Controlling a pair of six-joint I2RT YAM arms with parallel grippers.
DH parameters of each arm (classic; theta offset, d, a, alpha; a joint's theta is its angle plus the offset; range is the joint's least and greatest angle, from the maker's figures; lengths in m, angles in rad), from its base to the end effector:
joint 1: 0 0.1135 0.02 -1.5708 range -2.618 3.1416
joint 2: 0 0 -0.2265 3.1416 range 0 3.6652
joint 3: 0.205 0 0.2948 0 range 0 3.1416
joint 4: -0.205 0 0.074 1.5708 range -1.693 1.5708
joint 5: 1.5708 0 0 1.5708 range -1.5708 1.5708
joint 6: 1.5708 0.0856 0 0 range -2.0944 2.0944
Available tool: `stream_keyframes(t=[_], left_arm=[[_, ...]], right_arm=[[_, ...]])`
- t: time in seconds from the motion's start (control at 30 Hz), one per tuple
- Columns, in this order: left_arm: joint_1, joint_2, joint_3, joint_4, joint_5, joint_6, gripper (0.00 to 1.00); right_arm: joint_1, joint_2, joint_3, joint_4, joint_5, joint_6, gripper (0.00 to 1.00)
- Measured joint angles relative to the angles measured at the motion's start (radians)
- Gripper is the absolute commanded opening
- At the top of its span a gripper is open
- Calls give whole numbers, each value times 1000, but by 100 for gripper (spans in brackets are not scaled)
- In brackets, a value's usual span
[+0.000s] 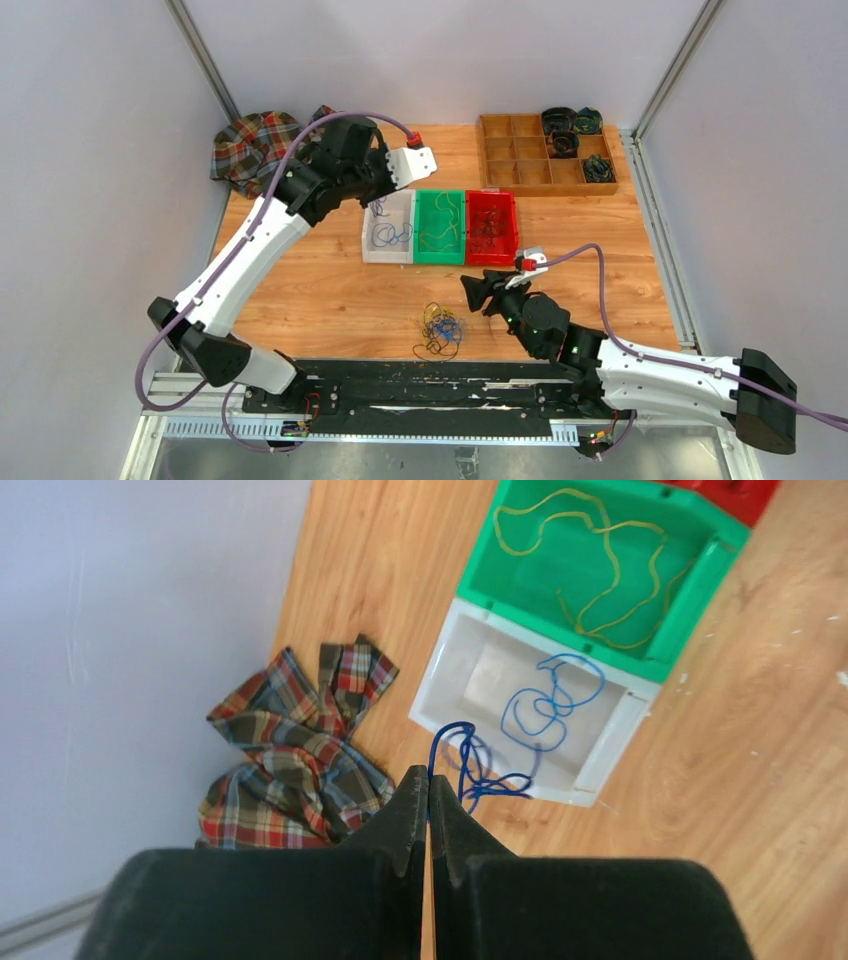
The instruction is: Untangle the cables
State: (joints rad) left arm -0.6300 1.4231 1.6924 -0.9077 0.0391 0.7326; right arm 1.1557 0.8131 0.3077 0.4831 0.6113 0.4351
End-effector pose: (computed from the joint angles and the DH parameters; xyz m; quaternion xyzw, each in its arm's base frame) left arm 0.3027 -0.2248 0.3771 0.5693 0.6882 0.0056 0.4497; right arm 0.1619 0.2456 0.1876 -0.0435 0.7122 0.3256 0.6204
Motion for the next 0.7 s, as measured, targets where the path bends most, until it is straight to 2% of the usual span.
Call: stream_keyframes(t=[0.23,0.6,0.7], left_arm=[[54,85,-100,125,-8,15,0],[115,223,-126,224,-9,18,1],[127,238,-156,257,-19,21,25]], right_arm=[[-1,-56,-4,-59,41,-10,56],[-7,-84,-4,-100,63,-16,56],[-8,-84,-5,-100,63,-16,56]])
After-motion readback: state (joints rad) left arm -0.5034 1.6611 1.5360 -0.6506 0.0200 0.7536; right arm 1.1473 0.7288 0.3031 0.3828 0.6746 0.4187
